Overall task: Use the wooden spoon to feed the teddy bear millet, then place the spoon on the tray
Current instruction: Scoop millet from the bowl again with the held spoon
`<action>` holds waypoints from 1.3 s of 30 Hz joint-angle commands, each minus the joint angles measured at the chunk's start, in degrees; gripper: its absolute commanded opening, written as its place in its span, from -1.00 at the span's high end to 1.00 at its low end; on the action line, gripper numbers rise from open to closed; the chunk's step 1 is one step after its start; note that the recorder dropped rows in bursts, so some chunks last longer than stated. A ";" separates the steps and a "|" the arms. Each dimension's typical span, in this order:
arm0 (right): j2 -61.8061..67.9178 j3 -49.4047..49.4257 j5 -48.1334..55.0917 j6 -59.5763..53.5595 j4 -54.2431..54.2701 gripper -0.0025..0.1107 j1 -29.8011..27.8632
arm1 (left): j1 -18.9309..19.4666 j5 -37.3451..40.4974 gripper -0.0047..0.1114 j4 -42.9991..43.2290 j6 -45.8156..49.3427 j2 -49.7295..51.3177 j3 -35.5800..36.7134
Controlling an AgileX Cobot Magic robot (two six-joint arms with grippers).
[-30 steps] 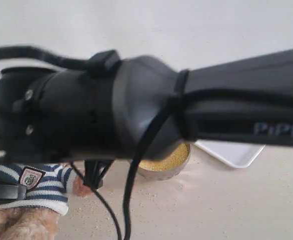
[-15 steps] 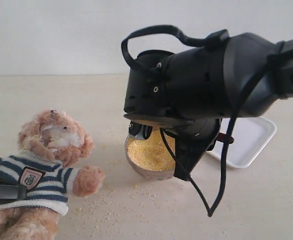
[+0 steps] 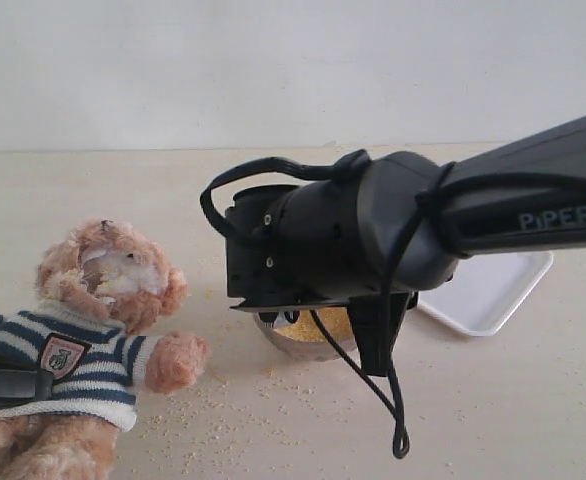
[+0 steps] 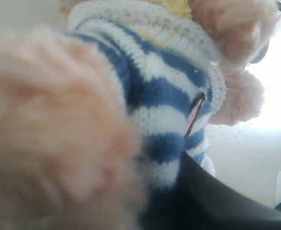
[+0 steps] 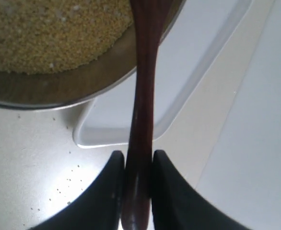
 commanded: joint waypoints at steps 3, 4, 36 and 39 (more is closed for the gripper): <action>1.55 -1.34 0.20 -1.78 -1.89 0.96 0.53 | 0.11 0.46 0.83 -0.81 0.11 -0.50 0.21; 1.55 -1.34 0.20 -2.38 -1.98 0.96 0.65 | 0.11 0.46 0.83 -0.81 0.11 -0.50 0.21; 1.55 -8.57 0.20 -4.28 13.99 0.96 2.11 | 0.11 0.46 0.83 -0.81 0.11 -0.50 0.21; 1.55 -8.57 0.20 -4.05 15.59 0.96 1.99 | 0.11 0.46 0.83 -0.81 0.11 -0.50 0.21</action>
